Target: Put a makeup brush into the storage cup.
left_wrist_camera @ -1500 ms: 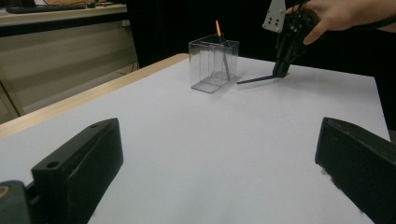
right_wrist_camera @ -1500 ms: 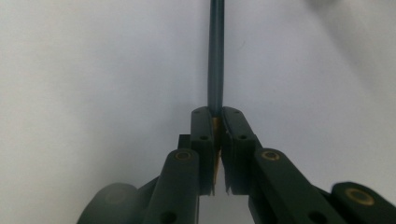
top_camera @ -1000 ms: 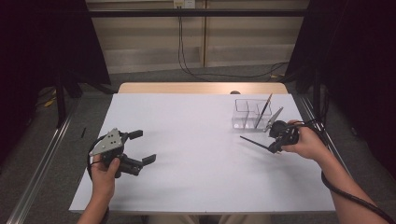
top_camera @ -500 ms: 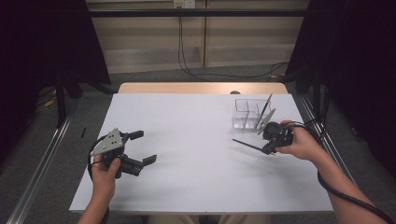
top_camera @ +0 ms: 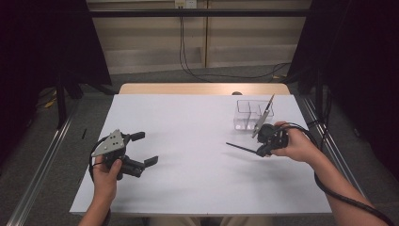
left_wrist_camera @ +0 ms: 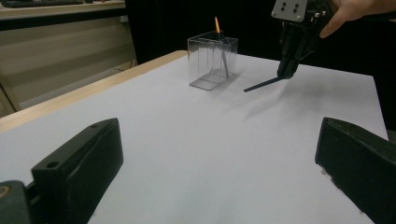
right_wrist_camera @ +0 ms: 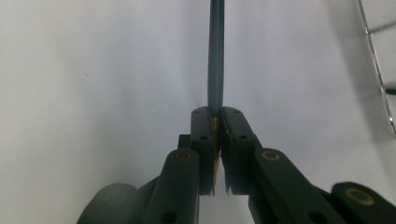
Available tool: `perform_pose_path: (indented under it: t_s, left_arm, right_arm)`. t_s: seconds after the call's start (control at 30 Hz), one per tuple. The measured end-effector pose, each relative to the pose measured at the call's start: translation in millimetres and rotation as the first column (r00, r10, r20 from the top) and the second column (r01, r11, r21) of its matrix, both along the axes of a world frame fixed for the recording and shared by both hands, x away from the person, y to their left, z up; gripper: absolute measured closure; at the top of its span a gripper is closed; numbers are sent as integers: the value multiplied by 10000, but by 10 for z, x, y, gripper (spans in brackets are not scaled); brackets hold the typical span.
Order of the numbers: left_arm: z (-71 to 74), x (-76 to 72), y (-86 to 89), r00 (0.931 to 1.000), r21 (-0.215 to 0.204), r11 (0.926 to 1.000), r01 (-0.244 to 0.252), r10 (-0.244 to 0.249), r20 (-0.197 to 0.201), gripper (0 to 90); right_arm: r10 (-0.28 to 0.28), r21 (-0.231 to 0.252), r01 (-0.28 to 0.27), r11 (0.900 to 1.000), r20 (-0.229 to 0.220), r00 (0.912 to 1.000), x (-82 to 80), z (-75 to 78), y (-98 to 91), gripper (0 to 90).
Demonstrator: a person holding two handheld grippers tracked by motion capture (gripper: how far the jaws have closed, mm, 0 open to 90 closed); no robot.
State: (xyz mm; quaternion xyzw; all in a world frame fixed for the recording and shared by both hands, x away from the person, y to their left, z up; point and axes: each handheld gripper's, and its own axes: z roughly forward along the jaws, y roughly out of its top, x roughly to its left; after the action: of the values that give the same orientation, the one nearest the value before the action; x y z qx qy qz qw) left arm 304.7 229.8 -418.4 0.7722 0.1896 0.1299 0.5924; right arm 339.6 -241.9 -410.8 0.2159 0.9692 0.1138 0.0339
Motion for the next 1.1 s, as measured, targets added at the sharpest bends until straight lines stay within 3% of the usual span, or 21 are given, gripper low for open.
perform_pose_path:
  t_s: [0.53,0.77,1.03,1.1]
  left_arm:
    - [-25,14,-38,9999,73,9999,116,-115,-96,10]
    - [-30,19,-63,9997,89,9998,185,-183,-150,10]
    - [-32,23,-74,9996,126,9997,217,-215,-183,10]
    - [-31,23,-77,9996,122,9997,228,-226,-187,10]
  right_arm:
    - [954,-282,-953,9950,8,9954,-73,83,285,842]
    - [1574,-183,-1573,9874,51,9875,-111,122,430,842]
    - [1677,-100,-1677,9858,0,9858,-139,142,528,842]
    - [1919,-128,-1919,9813,35,9814,-140,142,550,842]
